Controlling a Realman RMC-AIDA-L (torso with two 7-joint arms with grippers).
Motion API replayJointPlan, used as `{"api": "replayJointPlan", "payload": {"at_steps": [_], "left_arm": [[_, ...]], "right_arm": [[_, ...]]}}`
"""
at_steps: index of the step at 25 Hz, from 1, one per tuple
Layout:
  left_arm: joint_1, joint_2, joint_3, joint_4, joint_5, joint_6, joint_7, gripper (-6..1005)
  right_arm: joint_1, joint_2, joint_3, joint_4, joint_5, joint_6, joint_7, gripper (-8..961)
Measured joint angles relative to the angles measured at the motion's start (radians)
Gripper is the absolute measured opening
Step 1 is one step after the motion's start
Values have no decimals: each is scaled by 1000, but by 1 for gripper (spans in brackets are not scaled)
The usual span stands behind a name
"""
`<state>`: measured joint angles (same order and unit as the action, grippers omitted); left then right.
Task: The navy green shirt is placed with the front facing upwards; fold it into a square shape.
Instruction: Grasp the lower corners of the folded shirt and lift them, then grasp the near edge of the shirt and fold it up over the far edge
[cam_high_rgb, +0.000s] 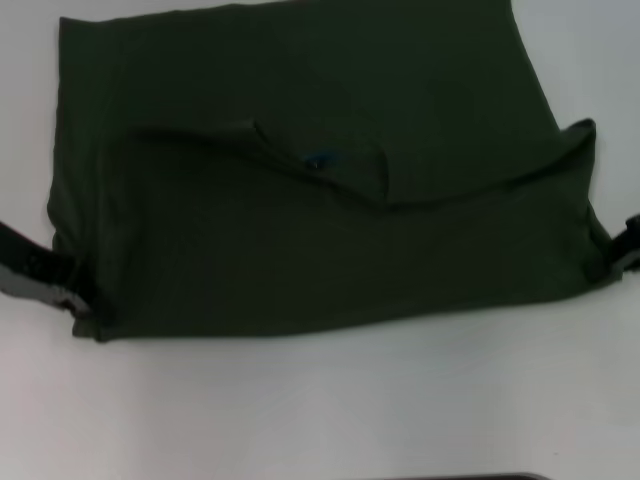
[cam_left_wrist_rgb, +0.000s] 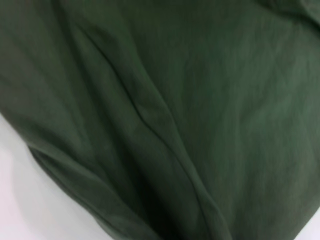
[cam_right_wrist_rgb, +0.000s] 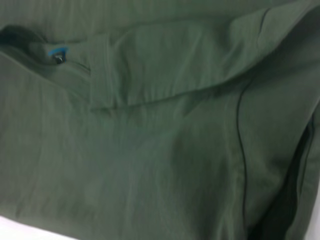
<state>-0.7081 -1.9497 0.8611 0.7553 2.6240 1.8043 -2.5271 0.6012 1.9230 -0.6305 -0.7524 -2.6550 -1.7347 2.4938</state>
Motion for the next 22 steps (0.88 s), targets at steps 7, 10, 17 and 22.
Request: {"api": "replayJointPlan", "payload": {"at_steps": [7,10,17,22], "left_arm": [[7,-16,0,32,28,63,15,38],[6,-11,-2,72,30,107,22,38],[2,28,-85,174,23,187,28,38],[-4,37,-144,227,15,213,34,38]], "right_arm": [[-6,17,2,-5,-20,-52,-12,50],[-1,16,11,-48,-11,-80,-14,50],[41,-31,43,-164,94,-146,15,49],[68,-64,97,-194,169,-178,25,49]]}}
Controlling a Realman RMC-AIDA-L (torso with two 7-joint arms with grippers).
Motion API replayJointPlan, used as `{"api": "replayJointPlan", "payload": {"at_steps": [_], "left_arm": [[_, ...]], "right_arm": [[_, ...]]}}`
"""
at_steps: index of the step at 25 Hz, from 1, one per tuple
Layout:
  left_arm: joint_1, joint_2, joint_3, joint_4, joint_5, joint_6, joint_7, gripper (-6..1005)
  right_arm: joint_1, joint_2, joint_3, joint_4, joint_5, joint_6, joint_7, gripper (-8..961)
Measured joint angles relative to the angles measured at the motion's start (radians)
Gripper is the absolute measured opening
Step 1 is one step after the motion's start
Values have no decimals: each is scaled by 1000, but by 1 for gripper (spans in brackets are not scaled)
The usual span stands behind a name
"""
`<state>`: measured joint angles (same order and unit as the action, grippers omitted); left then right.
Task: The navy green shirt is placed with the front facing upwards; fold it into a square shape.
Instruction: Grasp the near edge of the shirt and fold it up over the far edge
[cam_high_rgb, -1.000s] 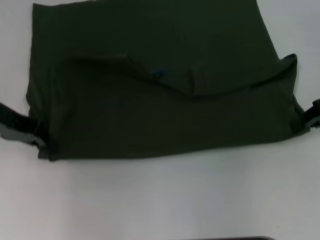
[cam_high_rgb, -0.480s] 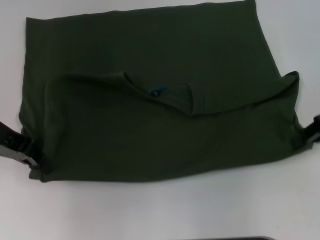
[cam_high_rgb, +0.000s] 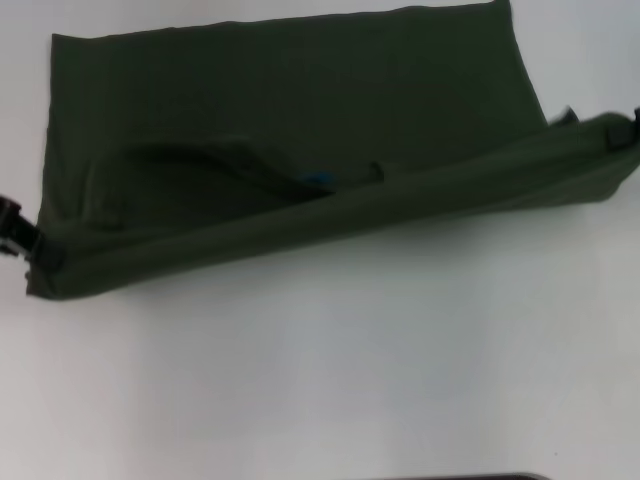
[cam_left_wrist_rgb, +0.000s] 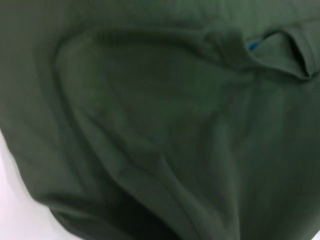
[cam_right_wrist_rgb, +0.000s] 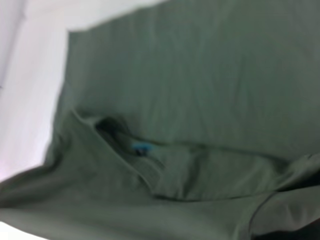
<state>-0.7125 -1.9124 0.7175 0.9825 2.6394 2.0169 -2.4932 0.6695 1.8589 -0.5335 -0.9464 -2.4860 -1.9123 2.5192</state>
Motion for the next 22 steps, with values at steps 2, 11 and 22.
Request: {"api": "replayJointPlan", "payload": {"at_steps": [2,11,22], "left_arm": [[-4,4,-34,15,-26,3,6,38],[-33,28,-119,15,-136,-55,6,37],[-31,28,-153,-21,-157,-119,5,37]], "right_arm": [[1,-8,10,-1,18,0,2,50],[-7,-11,37,11,47,20,7,50],[-25,-19,75,40,43,41,7,49]]}}
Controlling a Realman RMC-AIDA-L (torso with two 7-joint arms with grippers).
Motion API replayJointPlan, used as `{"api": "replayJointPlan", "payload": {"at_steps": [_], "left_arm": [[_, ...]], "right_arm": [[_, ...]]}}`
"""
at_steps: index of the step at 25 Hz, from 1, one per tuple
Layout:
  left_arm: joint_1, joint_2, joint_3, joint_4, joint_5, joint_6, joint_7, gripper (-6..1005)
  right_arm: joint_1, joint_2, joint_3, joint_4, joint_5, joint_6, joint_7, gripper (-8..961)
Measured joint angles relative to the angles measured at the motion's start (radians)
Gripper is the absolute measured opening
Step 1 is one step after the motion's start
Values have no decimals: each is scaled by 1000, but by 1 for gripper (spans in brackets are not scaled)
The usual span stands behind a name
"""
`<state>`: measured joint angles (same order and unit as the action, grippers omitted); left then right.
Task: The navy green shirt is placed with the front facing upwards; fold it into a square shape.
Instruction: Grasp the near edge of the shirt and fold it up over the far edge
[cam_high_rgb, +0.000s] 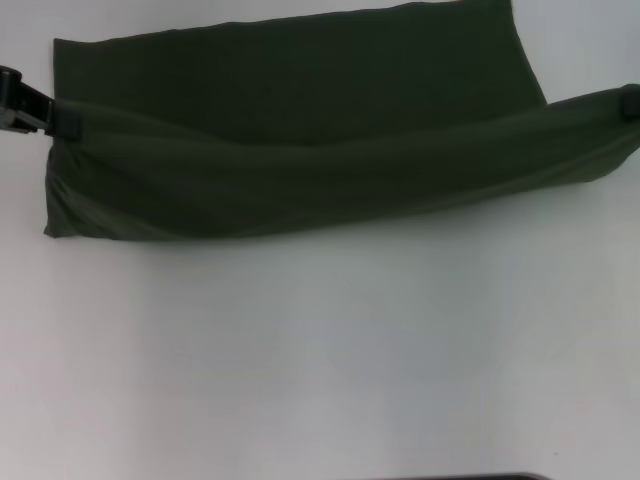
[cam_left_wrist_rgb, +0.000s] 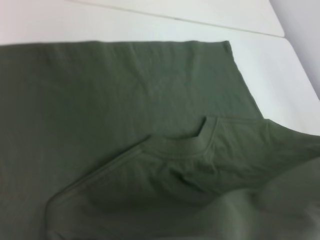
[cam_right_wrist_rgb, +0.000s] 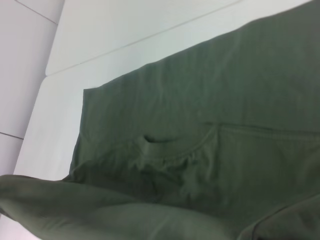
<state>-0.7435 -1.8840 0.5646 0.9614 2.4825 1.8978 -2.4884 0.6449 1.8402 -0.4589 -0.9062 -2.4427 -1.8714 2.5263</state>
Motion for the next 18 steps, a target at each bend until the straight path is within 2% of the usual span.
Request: {"api": "replayJointPlan", "payload": {"at_steps": [8,11,14,18], "left_arm": [[3,-5,11,-53,1,-112,0,38],[-14,-9,11,-59,1,-166,-7,38],[-35,-22,13,-67,1,-244,-10,38],[-74,-31,59,-129,2,-383,-16,37]], "right_arm": [[-2,10,-6,76,5,173,-4,49],[19,15,-7,87,21,237,-5,49],[47,25,-11,88,46,291,-8,49],[92,36,-18,89,52,384,-9,50]]}}
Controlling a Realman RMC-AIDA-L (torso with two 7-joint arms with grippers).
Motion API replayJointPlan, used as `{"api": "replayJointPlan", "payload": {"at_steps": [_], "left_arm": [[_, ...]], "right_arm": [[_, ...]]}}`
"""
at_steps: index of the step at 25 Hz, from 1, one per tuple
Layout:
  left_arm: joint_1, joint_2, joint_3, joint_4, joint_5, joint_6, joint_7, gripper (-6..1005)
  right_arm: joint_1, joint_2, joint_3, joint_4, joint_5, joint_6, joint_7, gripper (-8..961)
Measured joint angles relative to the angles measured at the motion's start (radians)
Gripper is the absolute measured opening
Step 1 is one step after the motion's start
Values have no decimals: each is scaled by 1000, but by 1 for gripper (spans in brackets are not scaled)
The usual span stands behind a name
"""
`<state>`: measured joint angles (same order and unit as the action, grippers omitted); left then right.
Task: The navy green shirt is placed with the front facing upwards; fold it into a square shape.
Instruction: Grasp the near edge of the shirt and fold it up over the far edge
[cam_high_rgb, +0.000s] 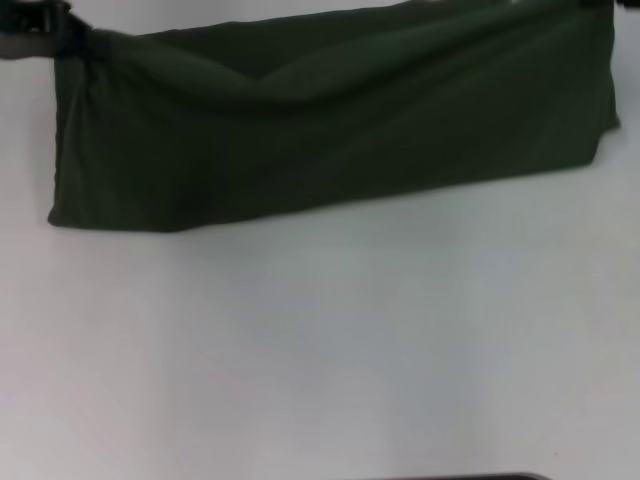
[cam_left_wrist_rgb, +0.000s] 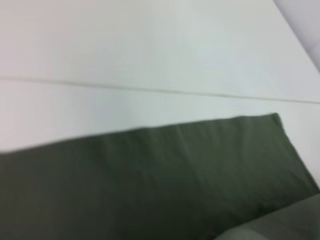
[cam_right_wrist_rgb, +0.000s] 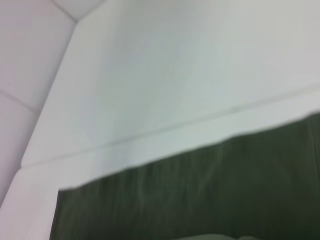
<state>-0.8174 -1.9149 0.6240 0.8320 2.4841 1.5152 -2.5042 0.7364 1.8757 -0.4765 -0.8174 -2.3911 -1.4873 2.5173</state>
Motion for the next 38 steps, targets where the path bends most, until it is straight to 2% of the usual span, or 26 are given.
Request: {"api": "replayJointPlan", "payload": {"at_steps": [4,12,16,21,27,38], "left_arm": [[-38,-13,41,-57,0,-140,-4,37],[-54,-79,142,-91,0,-420,3,38],[-52,-93,178,-113,1,-520,3,38],[-47,-110,211,-124,2,-605,4,38],[-33,-123,225,-120,2,-629,6,38],[-24,-143,226,-115,2,-721,-3,37]], "right_arm": [[30,12,-4,13,1,100,-9,50],[41,30,-49,149,2,351,-56,50],[41,49,-51,181,11,473,-83,50],[46,83,-57,185,26,583,-133,50],[51,118,-96,191,27,661,-166,49],[73,154,-153,208,28,872,-170,49]]}}
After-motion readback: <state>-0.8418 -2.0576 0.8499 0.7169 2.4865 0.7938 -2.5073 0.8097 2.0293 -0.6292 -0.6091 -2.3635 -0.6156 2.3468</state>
